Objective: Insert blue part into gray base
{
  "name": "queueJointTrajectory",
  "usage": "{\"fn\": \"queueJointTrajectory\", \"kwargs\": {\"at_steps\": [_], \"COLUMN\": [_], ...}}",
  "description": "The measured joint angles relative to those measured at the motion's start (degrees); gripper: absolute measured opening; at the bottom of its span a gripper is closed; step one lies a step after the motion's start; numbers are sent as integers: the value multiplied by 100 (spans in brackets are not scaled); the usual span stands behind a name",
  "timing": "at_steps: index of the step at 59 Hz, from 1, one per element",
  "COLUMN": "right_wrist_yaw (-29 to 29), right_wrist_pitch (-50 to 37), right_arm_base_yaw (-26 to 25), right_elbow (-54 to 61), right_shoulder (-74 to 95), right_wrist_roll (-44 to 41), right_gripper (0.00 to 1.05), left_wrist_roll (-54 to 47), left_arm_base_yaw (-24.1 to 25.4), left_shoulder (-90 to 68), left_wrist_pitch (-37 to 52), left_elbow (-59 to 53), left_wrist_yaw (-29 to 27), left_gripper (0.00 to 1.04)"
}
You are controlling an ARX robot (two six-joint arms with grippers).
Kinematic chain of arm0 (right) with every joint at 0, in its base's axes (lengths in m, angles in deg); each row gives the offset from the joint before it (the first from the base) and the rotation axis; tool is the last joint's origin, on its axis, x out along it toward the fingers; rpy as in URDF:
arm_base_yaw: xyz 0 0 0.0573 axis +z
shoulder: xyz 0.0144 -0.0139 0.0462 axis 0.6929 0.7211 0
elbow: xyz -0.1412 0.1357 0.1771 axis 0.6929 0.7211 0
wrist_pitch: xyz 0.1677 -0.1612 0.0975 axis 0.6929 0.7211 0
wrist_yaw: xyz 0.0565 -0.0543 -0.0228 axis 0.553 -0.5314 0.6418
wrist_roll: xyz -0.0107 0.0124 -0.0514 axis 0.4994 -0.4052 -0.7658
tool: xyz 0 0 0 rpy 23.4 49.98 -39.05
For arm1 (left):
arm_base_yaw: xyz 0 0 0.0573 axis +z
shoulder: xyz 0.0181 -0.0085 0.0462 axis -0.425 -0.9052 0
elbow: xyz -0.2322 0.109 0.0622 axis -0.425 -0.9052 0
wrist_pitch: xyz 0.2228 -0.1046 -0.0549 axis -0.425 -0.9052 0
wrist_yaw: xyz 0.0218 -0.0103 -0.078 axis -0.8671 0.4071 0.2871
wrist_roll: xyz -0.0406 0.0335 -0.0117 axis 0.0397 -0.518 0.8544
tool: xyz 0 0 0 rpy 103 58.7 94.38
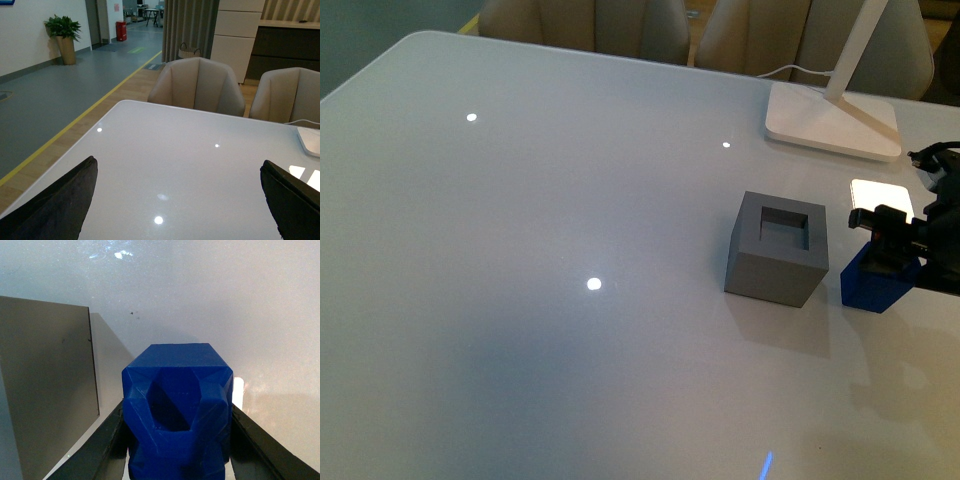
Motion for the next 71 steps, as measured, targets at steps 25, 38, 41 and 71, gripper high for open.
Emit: {"fn": "queueJointTrajectory", "kwargs": {"at_steps": [25, 38, 41, 71], "right_wrist_yaw": [157, 96, 44, -13], "right_wrist_pitch": [750, 955, 960, 951], "right_arm_base_yaw": [647, 1115, 1189, 1340], "right_elbow": [-138, -551, -632, -774], "right_shoulder": [-1311, -1298, -1263, -623], "right_wrist_roll": [546, 859, 885, 1032], "right_gripper": [46, 46, 46, 46], "left_wrist_roll": [0, 0, 0, 0], "left_arm_base_yaw": [0, 0, 0, 0], "left_shoulder": [0, 0, 0, 0], "left_wrist_pitch": [0, 0, 0, 0], "left_elbow": [0, 0, 0, 0], "left_wrist_yaw": [0, 0, 0, 0], "left_gripper": [97, 97, 97, 97]}}
